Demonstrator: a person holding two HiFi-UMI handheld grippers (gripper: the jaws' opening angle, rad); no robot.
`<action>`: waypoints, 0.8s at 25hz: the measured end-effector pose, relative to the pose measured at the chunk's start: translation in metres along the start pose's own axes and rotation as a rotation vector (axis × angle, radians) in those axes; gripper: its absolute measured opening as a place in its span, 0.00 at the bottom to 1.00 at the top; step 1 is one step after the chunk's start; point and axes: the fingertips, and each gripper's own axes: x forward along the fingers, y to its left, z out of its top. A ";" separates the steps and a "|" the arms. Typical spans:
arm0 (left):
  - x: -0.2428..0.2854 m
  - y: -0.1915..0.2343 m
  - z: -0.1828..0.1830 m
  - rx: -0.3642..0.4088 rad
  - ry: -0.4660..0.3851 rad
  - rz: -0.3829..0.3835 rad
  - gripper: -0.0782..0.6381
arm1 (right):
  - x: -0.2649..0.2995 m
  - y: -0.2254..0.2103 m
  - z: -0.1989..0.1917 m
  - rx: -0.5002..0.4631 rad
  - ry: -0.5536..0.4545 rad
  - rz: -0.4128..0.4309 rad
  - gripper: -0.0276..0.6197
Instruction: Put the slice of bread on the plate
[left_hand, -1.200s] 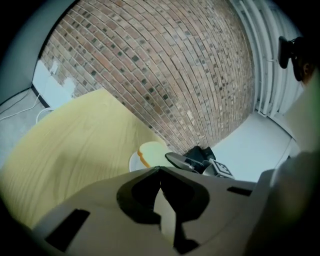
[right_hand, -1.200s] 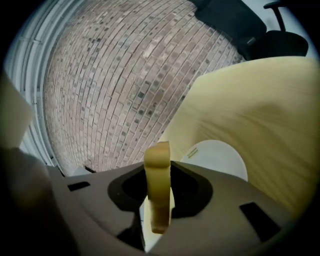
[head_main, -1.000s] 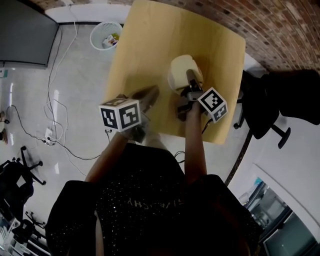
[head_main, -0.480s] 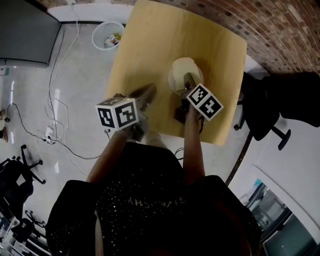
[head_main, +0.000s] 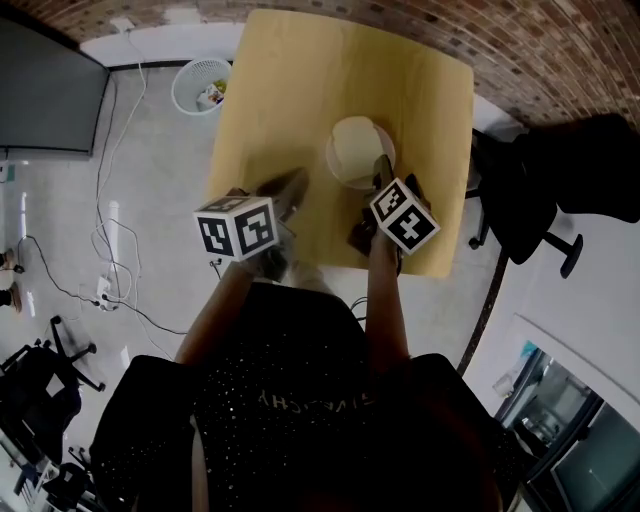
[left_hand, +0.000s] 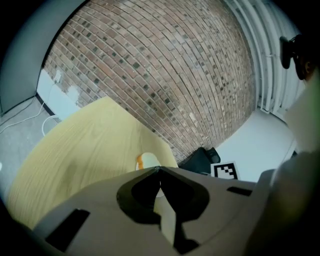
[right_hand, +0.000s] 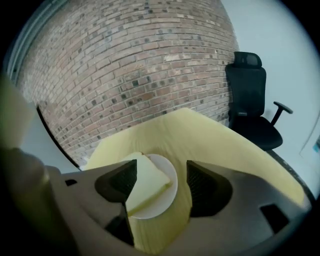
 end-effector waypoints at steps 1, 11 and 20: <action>0.001 -0.003 0.001 0.016 0.002 -0.002 0.12 | -0.008 0.006 0.003 0.012 -0.020 0.047 0.53; 0.011 -0.049 0.011 0.163 0.015 -0.062 0.12 | -0.091 0.068 0.009 0.118 -0.157 0.478 0.06; 0.023 -0.063 0.011 0.306 0.023 -0.059 0.12 | -0.111 0.060 0.028 0.199 -0.203 0.495 0.06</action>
